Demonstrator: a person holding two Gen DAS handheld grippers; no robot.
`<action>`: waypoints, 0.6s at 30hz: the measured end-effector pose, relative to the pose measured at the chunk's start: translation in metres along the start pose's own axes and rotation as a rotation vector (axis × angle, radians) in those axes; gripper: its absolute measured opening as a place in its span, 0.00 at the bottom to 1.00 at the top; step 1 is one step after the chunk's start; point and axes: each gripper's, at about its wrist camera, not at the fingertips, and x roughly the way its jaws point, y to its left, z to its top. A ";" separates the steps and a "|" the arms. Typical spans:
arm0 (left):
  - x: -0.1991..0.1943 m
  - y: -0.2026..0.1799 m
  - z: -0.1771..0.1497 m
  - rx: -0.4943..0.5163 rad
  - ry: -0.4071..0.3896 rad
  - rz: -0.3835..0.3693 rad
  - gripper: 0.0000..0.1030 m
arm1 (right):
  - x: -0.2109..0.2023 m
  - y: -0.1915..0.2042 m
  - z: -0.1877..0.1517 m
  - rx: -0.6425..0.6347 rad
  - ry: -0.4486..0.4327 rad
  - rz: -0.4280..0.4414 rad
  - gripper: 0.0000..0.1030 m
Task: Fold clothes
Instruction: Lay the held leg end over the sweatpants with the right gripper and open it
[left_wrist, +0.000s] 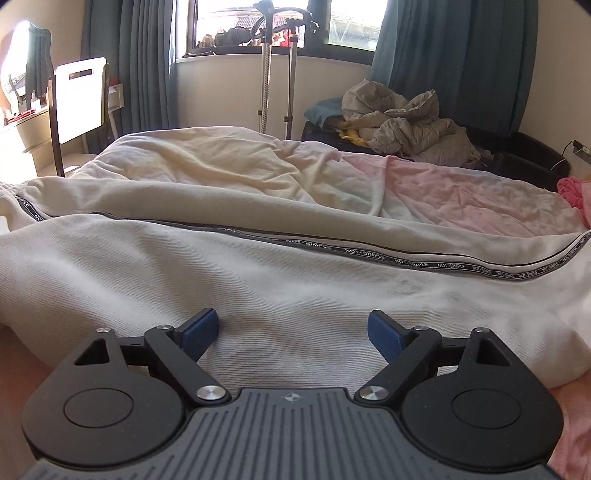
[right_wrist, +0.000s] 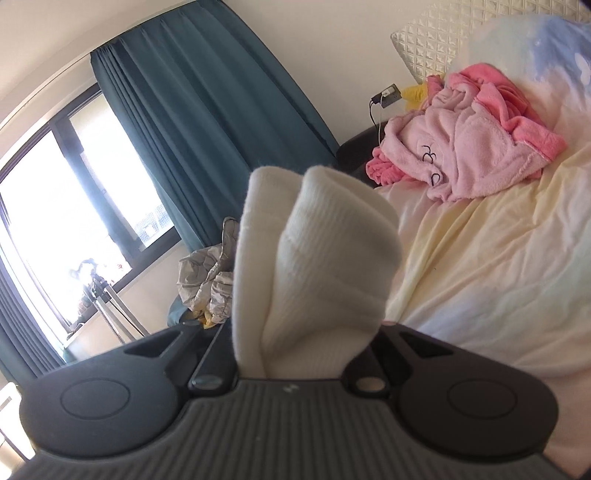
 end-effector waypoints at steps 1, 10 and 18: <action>-0.001 -0.001 0.001 0.001 -0.005 -0.003 0.87 | -0.002 0.005 0.000 -0.015 -0.009 0.005 0.09; 0.023 -0.003 -0.005 0.040 0.052 0.080 0.90 | -0.017 0.040 -0.002 -0.124 -0.055 0.059 0.09; -0.006 0.019 0.016 -0.100 -0.042 0.040 0.90 | -0.022 0.060 -0.008 -0.266 -0.060 0.035 0.09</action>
